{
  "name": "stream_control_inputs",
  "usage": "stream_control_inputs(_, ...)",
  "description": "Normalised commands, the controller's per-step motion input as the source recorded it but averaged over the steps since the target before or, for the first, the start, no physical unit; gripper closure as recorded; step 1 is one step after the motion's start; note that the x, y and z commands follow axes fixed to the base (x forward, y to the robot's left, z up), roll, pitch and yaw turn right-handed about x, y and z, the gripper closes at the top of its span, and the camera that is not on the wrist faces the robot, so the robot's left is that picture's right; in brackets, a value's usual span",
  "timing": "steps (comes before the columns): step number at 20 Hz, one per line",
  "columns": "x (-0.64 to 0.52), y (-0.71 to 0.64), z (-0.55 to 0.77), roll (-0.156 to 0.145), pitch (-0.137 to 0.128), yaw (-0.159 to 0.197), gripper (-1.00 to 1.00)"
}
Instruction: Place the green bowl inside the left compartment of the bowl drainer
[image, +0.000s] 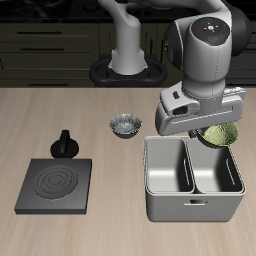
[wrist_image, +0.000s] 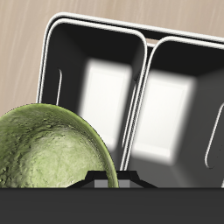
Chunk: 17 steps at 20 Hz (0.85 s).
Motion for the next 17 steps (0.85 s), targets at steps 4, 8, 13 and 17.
stream_control_inputs(4,-0.08,-0.01,-0.13,-0.044,0.011,0.107,-1.0)
stream_control_inputs(8,-0.05,-0.11,-0.1,-0.006,0.023,-0.004,-1.0)
stream_control_inputs(13,-0.11,-0.12,0.04,0.002,-0.012,0.012,-1.0)
stream_control_inputs(17,-0.25,-0.01,0.16,0.026,-0.031,-0.008,-1.0)
